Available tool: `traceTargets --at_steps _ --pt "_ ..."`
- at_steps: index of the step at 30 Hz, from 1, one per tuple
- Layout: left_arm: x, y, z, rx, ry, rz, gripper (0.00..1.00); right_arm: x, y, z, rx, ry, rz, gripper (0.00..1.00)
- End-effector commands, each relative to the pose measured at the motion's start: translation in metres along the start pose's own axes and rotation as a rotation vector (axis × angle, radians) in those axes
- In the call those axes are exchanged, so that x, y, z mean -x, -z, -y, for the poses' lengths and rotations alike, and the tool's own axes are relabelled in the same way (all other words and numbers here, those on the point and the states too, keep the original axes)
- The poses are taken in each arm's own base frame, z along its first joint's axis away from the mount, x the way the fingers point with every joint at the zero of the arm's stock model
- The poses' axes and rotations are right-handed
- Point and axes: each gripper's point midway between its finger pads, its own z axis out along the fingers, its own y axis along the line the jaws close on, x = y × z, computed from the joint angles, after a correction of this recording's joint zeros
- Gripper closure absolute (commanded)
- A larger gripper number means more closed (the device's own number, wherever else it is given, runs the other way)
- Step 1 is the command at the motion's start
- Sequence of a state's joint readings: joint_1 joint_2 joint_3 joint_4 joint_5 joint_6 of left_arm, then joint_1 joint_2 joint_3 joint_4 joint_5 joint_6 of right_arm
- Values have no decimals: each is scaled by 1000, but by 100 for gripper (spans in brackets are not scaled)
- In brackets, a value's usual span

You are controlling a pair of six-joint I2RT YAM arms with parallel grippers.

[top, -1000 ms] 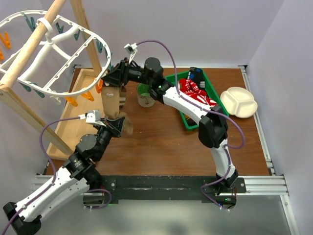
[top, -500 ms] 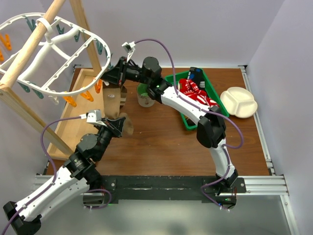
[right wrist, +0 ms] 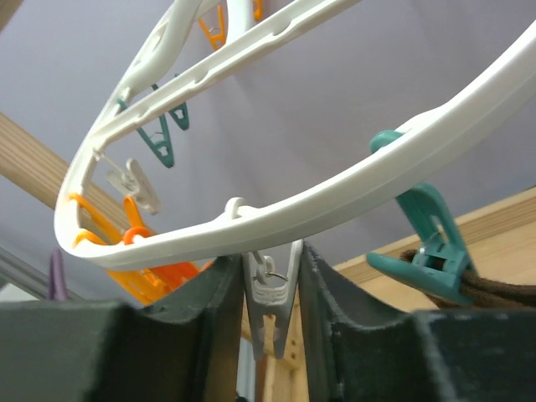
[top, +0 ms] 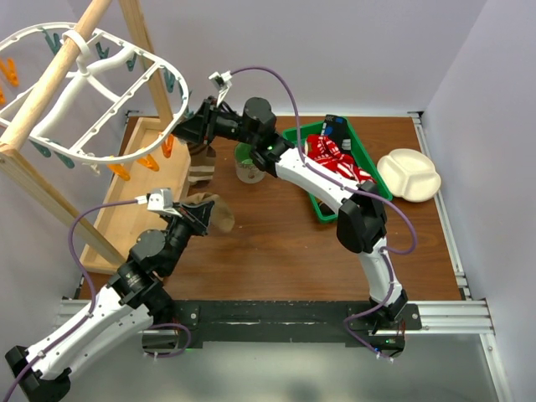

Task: Remove the socks clipped to the hanger
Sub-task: Remove the sock from the hanger, then place the sock in the bin.

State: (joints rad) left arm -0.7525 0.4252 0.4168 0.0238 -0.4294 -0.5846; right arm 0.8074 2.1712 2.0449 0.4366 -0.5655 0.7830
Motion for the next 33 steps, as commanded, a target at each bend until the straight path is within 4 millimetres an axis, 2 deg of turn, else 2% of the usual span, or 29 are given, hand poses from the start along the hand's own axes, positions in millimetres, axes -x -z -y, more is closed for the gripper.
traceTargets --at_steps 1,2,3,9,11,12,13,14,15,17,19,20,21,22,23,24,25,27,28,30,31,32,33 --pt "18 0 10 -24 32 44 100 25 -2 -26 21 60 69 52" --pt "18 0 10 -25 32 46 100 23 -1 -25 13 67 64 45" --pt "18 0 10 -25 33 47 100 26 0 -29 12 75 70 43" --pt "18 -1 12 -34 28 41 100 22 7 -23 -34 98 61 34" --pt "17 -2 13 -36 22 34 100 22 13 -21 -64 108 69 31" --pt "18 -2 15 -40 21 33 100 15 17 -14 -91 102 62 28" --pt "17 -3 15 -41 18 29 100 23 22 -21 -95 115 81 26" --pt "16 -4 16 -43 16 25 100 25 25 -20 -114 127 96 25" --pt "15 -4 16 -47 13 21 100 18 30 -15 -133 122 87 23" --pt "15 -5 18 -52 11 20 100 26 38 -23 -144 137 106 21" --pt "15 -6 20 -63 8 18 100 21 47 -16 -193 132 108 21" --pt "15 -8 23 -71 8 20 100 26 53 -21 -209 145 117 21" --pt "14 -8 25 -84 3 15 100 20 62 -11 -262 138 117 21" --pt "14 -9 27 -91 1 12 100 20 68 -10 -288 142 122 21" --pt "12 -12 30 -100 0 9 100 30 80 -22 -301 163 141 21" --pt "10 -13 34 -121 -5 -1 100 21 92 -11 -356 159 135 21" --pt "5 -16 34 -122 -10 -17 100 26 103 -5 -421 185 163 20" --pt "4 -20 44 -155 -5 -24 100 32 130 -10 -494 207 191 19" --pt "-3 -25 45 -156 -11 -47 100 40 143 -8 -556 230 222 19" --pt "-1 -29 60 -188 -8 -43 100 45 167 -12 -624 252 237 19" --pt "-10 -35 63 -182 -24 -65 100 52 181 -8 -693 273 267 18" --pt "-10 -38 70 -189 -27 -59 100 51 191 -6 -734 279 262 18" --pt "-5 -39 85 -196 -43 -45 100 56 207 -13 -763 293 288 17"
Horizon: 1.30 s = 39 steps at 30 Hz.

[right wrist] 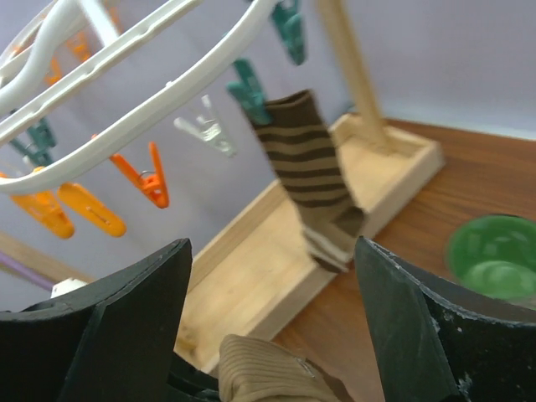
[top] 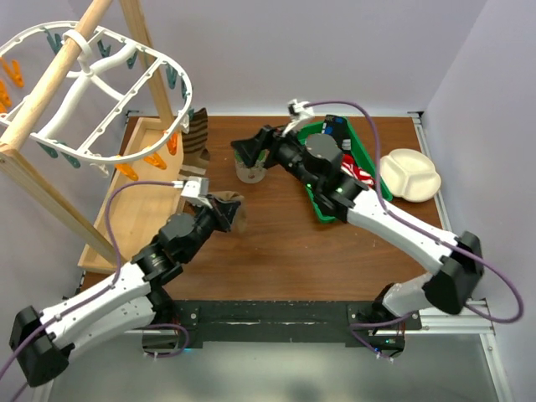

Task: Remove the socks clipped to the hanger
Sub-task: Place the sock in the bin.

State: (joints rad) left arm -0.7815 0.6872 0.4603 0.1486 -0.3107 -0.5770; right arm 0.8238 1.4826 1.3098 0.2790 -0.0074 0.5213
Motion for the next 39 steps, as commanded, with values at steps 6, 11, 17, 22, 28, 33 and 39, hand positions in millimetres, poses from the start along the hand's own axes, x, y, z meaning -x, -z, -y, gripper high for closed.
traceTargets --at_steps 6,11,17,22,28,33,39 --pt "21 -57 105 -187 -57 40 100 59 102 62 -405 144 206 13" --pt "4 -104 140 -254 -107 6 100 95 176 74 -529 125 349 11" --pt "-2 -158 192 -373 -155 10 100 115 239 85 -635 110 447 10" --pt "-22 -206 212 -401 -181 9 100 129 264 84 -649 93 514 10" --pt "-70 -297 167 -384 -166 -10 100 121 262 84 -645 108 468 10" --pt "-121 -369 133 -346 -134 -160 100 119 257 83 -640 121 449 10" --pt "-136 -364 113 -288 -141 -187 89 114 248 83 -624 132 424 9"
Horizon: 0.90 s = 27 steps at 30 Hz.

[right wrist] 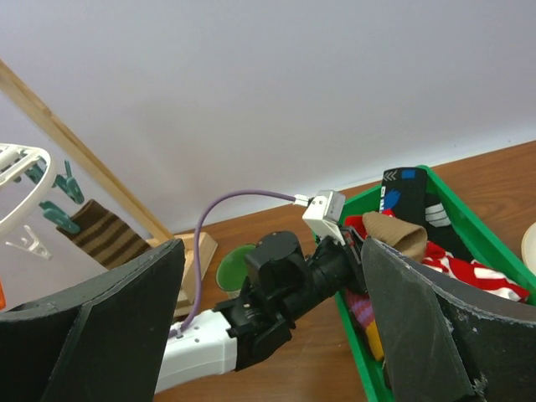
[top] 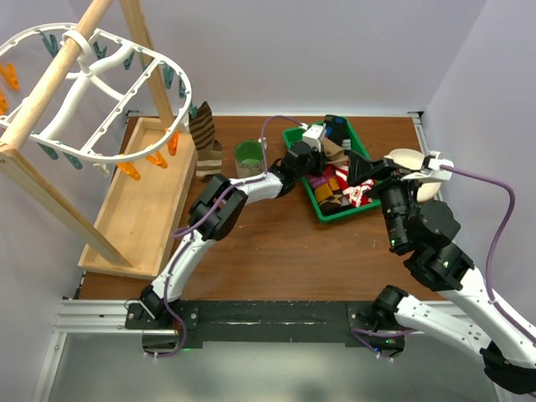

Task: Remove the socks clipped to the hanger
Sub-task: Place the sock in the bin.

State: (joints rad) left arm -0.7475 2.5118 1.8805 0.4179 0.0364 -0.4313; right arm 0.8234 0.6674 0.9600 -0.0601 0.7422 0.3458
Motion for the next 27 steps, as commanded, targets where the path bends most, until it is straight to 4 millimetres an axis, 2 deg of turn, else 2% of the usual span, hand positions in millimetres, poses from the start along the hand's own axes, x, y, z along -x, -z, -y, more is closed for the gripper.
traceTargets --at_steps 1,2,8,11,12,13,15,16,17,18,19,20,21,22,23,24,25,27 --pt "46 12 35 -62 -3 81 87 1 -3 -4 9 8 1 9" --pt "46 13 35 -66 -7 78 84 -1 -4 -5 7 12 -3 9" --pt "78 29 51 -101 -28 131 61 -2 -5 -7 14 18 -10 9" --pt "95 40 58 -113 -30 156 53 -2 -6 -7 13 19 -11 9" --pt "99 44 61 -119 -30 169 52 -3 -6 -7 13 23 -13 9" --pt "94 47 58 -114 -24 158 51 -3 -7 -8 13 21 -13 9" --pt "107 56 65 -126 -24 184 49 -3 -7 -8 9 20 -12 8" --pt "101 59 64 -126 -24 171 49 -3 -8 -8 9 22 -13 8" --pt "112 67 68 -135 -24 193 49 -3 -8 -9 11 24 -14 8" --pt "114 71 70 -140 -21 196 49 -5 -9 -9 10 24 -17 8" --pt "105 75 66 -132 -19 180 49 -5 -10 -10 11 25 -19 7" --pt "117 85 71 -145 -19 207 49 -6 -10 -12 18 23 -21 7" --pt "117 90 73 -148 -17 210 49 -8 -11 -13 21 27 -28 7" --pt "103 95 67 -139 -13 184 49 -11 -13 -15 24 29 -34 7" --pt "115 106 73 -153 -13 212 49 -13 -14 -16 27 24 -39 7" --pt "113 111 73 -153 -10 209 49 -14 -14 -18 34 18 -42 7" --pt "100 116 68 -147 -13 185 49 -19 -16 -19 33 23 -52 6" --pt "106 128 70 -151 -13 195 49 -23 -17 -21 40 23 -61 6"
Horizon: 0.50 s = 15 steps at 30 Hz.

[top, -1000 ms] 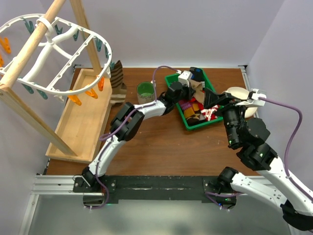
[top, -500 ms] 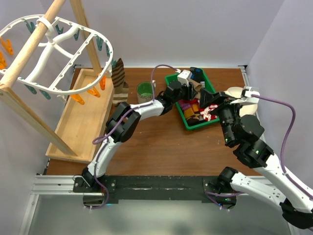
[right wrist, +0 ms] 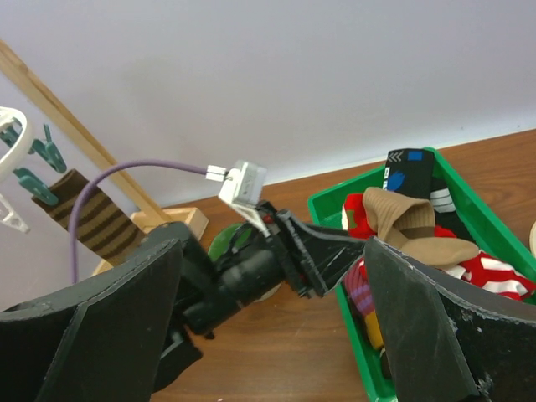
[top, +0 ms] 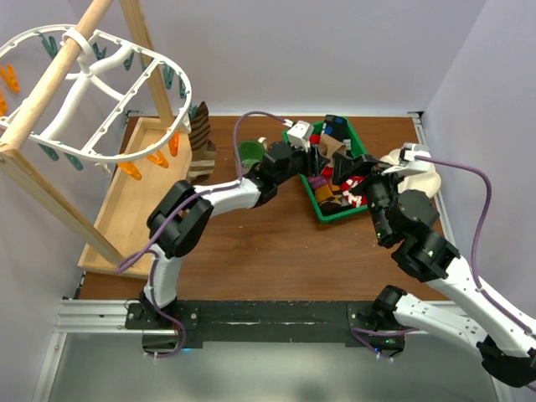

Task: Remove the socks clipped to the hanger
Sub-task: Place the sock in the bin, then remove the sock from the hanger.

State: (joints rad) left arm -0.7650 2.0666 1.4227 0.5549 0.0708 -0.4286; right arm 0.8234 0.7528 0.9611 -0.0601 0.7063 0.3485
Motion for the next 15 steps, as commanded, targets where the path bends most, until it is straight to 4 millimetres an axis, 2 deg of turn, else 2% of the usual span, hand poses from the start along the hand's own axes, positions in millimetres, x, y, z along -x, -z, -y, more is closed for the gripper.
traceTargets --at_steps 1,2,3,4,5,6,7,8,9,10,11,12,13,14,15 --pt "26 28 18 -49 2 71 49 5 -5 -13 34 -25 1 5" --pt "33 36 23 -57 5 86 49 3 -5 -15 41 -26 -8 5" --pt "17 45 20 -48 21 55 49 1 -6 -20 66 -27 -19 5" --pt "15 51 20 -43 26 57 49 -1 -7 -23 78 -27 -25 5" --pt "24 61 26 -53 32 82 49 -6 -10 -28 91 -19 -39 5" --pt "6 70 22 -35 55 49 49 -5 -12 -34 111 -27 -40 4" --pt "12 79 25 -34 67 64 49 -9 -13 -43 154 -24 -58 4" --pt "10 86 22 -24 80 63 49 -21 -19 -50 174 -9 -90 4" --pt "-7 97 17 -2 106 32 49 -20 -24 -55 188 -16 -90 4" --pt "-8 104 13 20 117 33 49 -30 -26 -64 235 -10 -125 4" --pt "-3 115 15 25 125 41 49 -31 -30 -70 263 -21 -119 5" --pt "-20 129 9 44 140 5 49 -35 -39 -74 278 -27 -110 5" --pt "-21 137 1 89 148 15 49 -37 -43 -79 302 -32 -108 5" --pt "-15 150 2 103 154 27 49 -42 -44 -89 356 -34 -121 6" --pt "-30 164 -12 164 172 5 49 -45 -55 -94 384 -38 -108 6"
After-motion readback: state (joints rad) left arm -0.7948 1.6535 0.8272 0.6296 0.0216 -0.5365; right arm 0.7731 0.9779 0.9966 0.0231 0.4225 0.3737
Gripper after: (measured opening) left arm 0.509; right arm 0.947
